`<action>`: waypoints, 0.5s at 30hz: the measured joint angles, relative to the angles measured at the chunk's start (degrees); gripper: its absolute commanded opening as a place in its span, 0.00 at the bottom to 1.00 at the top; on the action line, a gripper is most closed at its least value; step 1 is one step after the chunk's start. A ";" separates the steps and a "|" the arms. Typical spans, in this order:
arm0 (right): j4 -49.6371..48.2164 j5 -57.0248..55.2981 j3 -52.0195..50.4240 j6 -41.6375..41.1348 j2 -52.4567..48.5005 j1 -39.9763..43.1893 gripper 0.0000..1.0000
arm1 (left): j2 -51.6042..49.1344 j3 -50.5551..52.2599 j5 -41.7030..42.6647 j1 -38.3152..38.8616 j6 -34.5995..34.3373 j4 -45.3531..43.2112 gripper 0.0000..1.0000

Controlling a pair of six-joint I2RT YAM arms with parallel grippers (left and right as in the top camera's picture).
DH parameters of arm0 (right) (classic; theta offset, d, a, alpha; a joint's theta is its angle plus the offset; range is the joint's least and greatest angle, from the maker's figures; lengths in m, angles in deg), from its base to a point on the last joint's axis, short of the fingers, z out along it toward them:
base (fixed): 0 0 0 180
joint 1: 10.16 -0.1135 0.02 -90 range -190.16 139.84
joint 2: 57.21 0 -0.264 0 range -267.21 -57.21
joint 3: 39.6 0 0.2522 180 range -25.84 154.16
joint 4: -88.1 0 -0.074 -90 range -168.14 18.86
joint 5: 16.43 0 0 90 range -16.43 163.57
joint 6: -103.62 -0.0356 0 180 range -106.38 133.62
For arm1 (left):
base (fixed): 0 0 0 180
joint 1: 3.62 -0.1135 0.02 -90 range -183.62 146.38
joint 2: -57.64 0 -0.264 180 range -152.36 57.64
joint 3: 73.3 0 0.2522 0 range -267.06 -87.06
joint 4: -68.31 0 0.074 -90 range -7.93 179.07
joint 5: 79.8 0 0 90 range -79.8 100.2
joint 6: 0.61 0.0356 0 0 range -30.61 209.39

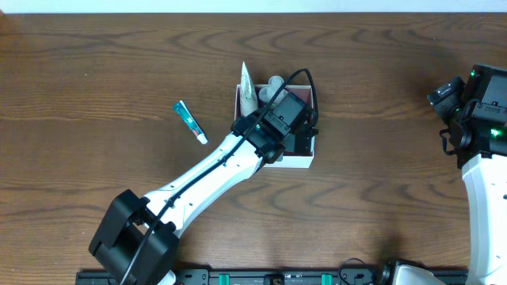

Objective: Pack container
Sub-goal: 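Carry the toothbrush into the box and lower it beside the razor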

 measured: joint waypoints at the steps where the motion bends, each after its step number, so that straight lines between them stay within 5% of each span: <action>1: -0.02 0.00 0.00 0.00 0.00 0.00 0.99 | 0.00 0.00 0.11 0.00 0.24 -0.02 0.37; 2: -0.02 0.00 0.00 0.00 0.00 0.00 0.99 | 0.00 0.00 0.15 0.00 0.33 -0.02 0.51; 4: 0.00 0.00 0.00 0.00 0.00 0.00 0.99 | 0.00 0.00 0.22 0.00 0.42 -0.07 0.59; 15: 0.00 0.00 0.00 0.00 0.00 0.00 0.99 | 0.11 0.00 -1.99 0.24 -0.37 -0.13 0.59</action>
